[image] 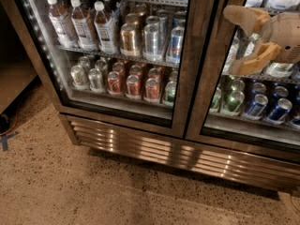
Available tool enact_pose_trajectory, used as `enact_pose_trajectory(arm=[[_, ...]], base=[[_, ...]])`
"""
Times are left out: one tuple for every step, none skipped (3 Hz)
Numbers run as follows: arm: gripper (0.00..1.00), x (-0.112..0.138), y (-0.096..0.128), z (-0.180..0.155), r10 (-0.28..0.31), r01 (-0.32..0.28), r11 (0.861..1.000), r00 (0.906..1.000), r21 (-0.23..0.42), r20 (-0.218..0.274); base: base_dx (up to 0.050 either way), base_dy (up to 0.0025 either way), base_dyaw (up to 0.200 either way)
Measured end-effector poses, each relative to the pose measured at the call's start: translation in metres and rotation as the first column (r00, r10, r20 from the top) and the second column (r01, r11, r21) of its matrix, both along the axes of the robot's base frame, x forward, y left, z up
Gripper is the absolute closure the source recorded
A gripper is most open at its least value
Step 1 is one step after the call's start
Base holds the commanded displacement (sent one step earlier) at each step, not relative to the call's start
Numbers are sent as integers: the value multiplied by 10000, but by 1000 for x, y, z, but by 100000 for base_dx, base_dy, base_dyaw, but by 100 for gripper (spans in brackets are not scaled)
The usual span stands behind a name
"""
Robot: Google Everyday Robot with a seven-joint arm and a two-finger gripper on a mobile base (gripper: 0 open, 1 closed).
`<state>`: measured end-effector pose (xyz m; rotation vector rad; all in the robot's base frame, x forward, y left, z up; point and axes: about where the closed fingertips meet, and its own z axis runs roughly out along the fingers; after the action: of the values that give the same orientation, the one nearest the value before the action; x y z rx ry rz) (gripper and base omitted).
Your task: Open left fridge door
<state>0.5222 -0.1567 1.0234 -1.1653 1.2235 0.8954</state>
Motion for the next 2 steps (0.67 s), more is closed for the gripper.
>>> enact_pose_trajectory(arm=[[0, 6, 16, 0, 223, -225, 9995, 9997, -221, -89], [0, 6, 38, 1, 581, -584, 9966, 9983, -575, -68]], base=[[0, 0, 0], [0, 0, 0]])
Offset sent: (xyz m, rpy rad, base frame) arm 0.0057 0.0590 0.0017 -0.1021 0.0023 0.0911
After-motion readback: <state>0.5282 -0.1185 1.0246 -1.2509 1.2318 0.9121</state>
